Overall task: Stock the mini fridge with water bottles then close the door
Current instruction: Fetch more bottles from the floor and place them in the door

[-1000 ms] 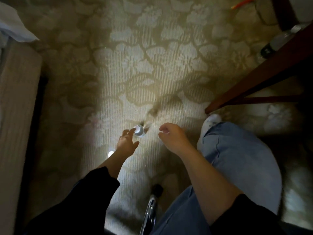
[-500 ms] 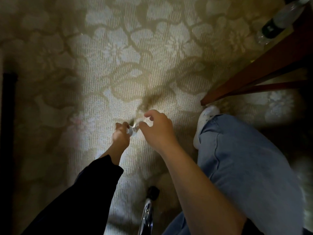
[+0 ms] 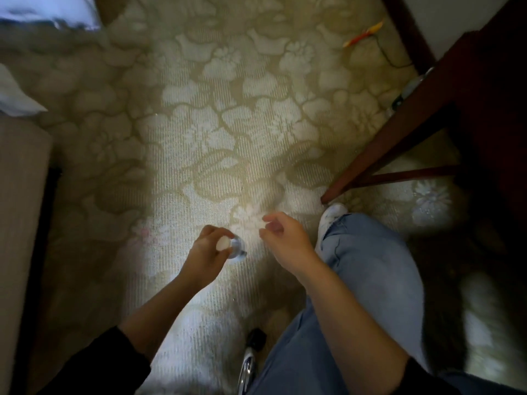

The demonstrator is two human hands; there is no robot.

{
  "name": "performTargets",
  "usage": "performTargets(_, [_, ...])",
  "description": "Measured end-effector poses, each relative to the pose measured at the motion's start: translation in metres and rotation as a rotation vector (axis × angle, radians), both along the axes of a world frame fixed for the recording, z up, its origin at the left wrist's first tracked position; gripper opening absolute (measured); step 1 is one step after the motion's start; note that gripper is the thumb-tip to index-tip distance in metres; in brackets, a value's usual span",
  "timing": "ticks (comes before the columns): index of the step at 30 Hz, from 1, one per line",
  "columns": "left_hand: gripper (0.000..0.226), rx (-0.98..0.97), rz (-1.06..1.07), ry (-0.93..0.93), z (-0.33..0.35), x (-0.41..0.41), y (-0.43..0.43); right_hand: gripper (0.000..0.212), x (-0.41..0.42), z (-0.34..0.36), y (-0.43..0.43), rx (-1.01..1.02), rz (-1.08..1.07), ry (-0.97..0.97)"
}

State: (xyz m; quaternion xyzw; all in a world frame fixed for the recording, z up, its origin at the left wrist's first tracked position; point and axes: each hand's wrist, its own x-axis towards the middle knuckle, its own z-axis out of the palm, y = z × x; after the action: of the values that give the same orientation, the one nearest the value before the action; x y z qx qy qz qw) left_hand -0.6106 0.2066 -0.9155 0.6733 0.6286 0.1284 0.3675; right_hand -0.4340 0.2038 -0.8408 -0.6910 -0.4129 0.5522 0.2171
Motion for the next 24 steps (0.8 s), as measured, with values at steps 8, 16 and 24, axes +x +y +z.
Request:
performTargets(8, [0.016,0.272,-0.27,-0.109,0.162,0.049,0.001,0.032,0.022,0.066,-0.071,0.25,-0.014,-0.044])
performTargets(16, [0.013,0.448,-0.446,-0.251,0.306,0.12,-0.039,0.077,0.041,0.144,-0.118,0.675,-0.318,-0.167])
performTargets(24, [0.016,0.54,-0.607,-0.456,0.406,0.181,-0.087,0.066,0.096,0.242,-0.162,0.967,-0.473,-0.248])
